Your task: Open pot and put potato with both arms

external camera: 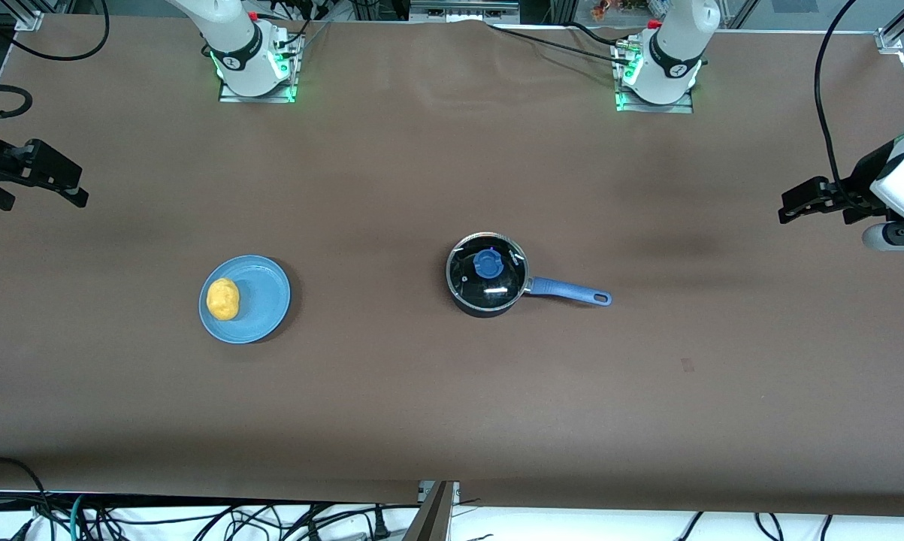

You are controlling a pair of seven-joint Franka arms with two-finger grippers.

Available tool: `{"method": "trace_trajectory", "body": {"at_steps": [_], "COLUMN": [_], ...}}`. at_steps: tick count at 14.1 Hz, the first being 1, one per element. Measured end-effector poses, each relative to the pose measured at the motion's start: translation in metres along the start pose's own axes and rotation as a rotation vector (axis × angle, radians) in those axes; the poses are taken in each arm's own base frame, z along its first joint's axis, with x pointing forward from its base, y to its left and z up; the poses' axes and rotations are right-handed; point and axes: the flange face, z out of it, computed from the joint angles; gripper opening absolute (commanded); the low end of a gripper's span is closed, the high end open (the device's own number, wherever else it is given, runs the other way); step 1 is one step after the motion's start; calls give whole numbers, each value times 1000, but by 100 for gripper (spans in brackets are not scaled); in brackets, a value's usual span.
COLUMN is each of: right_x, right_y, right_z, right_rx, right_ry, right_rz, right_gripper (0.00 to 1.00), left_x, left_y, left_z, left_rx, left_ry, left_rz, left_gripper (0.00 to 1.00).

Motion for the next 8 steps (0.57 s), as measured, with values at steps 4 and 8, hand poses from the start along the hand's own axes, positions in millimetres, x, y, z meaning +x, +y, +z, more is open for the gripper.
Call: {"method": "trace_trajectory", "body": {"at_steps": [4, 8], "right_x": [0, 0], "right_y": [0, 0], "right_z": [0, 0], "right_rx": [0, 0], "right_ry": [-1, -1], "right_rz": [0, 0], "right_gripper": [100, 100], "left_x": [0, 3], "left_y": [-3, 13], "left_z": [0, 11], "left_rx": [0, -2], "left_ry": [-1, -15], "left_rz": [-5, 20], "left_gripper": [100, 100]}}
